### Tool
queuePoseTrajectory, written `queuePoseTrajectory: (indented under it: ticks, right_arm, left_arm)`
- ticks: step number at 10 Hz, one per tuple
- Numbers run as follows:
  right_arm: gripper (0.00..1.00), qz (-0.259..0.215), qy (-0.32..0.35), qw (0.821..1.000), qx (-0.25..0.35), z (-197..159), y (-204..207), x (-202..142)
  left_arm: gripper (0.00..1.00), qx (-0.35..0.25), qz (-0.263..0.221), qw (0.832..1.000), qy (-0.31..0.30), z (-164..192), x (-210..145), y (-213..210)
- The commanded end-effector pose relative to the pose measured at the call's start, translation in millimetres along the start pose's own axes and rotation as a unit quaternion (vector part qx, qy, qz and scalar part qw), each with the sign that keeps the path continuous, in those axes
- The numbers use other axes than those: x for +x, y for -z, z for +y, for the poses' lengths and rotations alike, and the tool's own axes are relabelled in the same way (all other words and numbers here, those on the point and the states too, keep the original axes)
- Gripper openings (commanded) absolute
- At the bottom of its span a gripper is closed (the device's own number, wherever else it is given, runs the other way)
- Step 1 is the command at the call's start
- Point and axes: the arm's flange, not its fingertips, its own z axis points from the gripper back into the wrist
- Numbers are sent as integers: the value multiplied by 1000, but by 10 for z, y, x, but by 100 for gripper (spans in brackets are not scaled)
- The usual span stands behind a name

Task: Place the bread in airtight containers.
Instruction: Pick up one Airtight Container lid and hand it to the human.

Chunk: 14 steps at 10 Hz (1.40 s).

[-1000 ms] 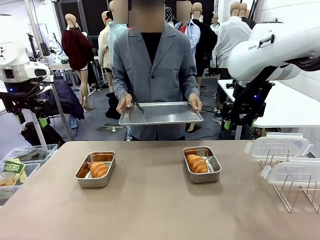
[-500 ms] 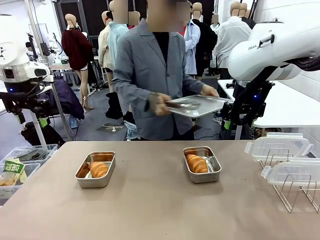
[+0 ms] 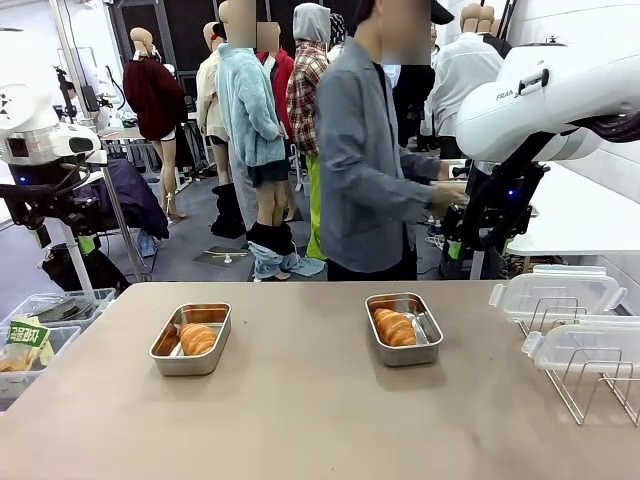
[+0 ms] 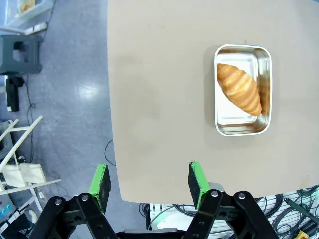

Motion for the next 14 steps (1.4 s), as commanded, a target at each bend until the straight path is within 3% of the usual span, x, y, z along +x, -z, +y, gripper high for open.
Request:
queuePoseTrajectory:
  ticks: [1, 14]
  right_arm:
    - [100, 0, 4, 1000, 9, 11, 12, -6]
    - [100, 0, 4, 1000, 9, 11, 12, -6]
  left_arm:
    - [81, 6, -6, 1000, -8, -13, 1, 3]
    - [81, 6, -6, 1000, -8, -13, 1, 3]
